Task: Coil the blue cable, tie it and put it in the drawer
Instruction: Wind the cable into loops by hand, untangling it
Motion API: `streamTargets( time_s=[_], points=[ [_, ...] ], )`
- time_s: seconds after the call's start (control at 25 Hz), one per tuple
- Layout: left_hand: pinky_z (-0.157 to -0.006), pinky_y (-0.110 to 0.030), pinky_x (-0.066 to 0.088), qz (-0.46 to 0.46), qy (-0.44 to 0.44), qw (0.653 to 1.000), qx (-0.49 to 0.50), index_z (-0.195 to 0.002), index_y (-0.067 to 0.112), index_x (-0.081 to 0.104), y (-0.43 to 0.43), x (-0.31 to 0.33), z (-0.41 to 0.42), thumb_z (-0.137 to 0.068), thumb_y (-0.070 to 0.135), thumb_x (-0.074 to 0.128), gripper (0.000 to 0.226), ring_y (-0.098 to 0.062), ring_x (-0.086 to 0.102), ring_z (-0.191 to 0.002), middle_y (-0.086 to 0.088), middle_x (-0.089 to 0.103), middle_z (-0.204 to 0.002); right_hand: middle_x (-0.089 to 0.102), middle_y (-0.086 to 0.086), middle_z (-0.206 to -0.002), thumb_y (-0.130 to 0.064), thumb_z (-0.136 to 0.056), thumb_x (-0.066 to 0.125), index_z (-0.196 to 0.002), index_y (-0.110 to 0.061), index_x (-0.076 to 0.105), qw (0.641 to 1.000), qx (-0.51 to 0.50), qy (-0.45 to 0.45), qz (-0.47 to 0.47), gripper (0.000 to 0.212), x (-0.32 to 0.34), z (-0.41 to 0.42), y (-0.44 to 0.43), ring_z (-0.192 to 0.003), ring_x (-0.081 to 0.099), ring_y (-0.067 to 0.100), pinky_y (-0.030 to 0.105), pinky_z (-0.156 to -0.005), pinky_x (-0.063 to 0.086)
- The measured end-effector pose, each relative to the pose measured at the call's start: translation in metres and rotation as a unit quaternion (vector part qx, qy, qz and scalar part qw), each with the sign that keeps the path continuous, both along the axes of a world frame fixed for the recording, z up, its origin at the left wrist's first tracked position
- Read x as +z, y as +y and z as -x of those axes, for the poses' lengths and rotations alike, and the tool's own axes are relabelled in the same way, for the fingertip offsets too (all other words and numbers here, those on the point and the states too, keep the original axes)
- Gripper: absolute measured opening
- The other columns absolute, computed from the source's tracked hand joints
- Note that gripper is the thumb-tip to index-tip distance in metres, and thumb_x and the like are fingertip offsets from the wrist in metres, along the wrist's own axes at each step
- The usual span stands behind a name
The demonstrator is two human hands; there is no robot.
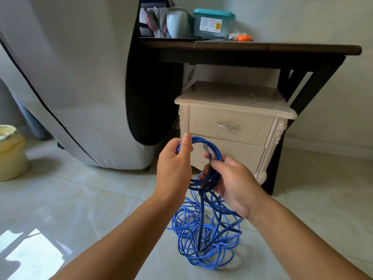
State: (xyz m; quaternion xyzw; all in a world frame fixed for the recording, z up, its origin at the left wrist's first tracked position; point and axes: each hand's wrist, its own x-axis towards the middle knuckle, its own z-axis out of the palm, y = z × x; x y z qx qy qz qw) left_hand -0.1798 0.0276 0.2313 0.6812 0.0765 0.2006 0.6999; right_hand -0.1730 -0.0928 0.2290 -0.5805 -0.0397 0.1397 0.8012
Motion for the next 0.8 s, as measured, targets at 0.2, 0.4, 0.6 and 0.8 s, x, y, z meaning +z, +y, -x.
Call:
streamTargets(
  time_s=[0.2, 0.4, 0.6, 0.8],
  points=[
    [-0.04, -0.019, 0.02, 0.2, 0.077, 0.976, -0.046, -0.074, 0.015, 0.052, 0.007, 0.01, -0.003, -0.101, 0.04, 0.051, 0.037, -0.008, 0.021, -0.046, 0.007, 0.027, -0.056, 0.07, 0.011, -0.079, -0.002, -0.068, 0.071, -0.097, -0.003, 0.073, 0.978, 0.118, 0.042, -0.166, 0.029, 0.009, 0.001, -0.015, -0.08, 0.072, 0.027, 0.032, -0.074, 0.058],
    [-0.039, -0.016, 0.026, 0.276, 0.092, 0.95, -0.115, -0.071, 0.018, 0.046, 0.012, 0.009, -0.004, -0.102, 0.041, 0.05, 0.038, -0.007, 0.015, -0.046, 0.007, 0.02, -0.055, 0.056, 0.002, -0.069, -0.017, -0.087, 0.051, -0.121, 0.0, 0.057, 0.976, 0.13, 0.033, -0.171, 0.038, 0.007, -0.002, -0.013, -0.067, 0.062, 0.018, 0.028, -0.07, 0.055],
    [-0.043, -0.018, 0.037, 0.293, 0.057, 0.936, -0.187, -0.077, 0.015, 0.046, 0.007, 0.014, -0.001, -0.1, 0.041, 0.051, 0.035, -0.008, 0.027, -0.045, 0.004, 0.026, -0.057, 0.038, -0.003, -0.061, -0.02, -0.094, 0.044, -0.123, -0.006, 0.048, 0.974, 0.079, 0.03, -0.208, 0.033, 0.011, -0.009, -0.009, -0.052, 0.041, 0.012, 0.03, -0.063, 0.055],
    [-0.099, -0.043, 0.052, -0.033, 0.144, 0.954, -0.26, -0.116, 0.026, 0.052, 0.003, 0.01, 0.027, -0.057, 0.063, 0.078, 0.074, -0.017, 0.067, -0.105, -0.001, 0.065, -0.111, 0.037, -0.004, -0.058, -0.019, -0.098, 0.042, -0.093, -0.011, 0.049, 0.971, -0.021, -0.007, -0.238, 0.011, 0.023, -0.023, -0.02, -0.05, 0.037, 0.011, 0.027, -0.059, 0.053]
  ],
)
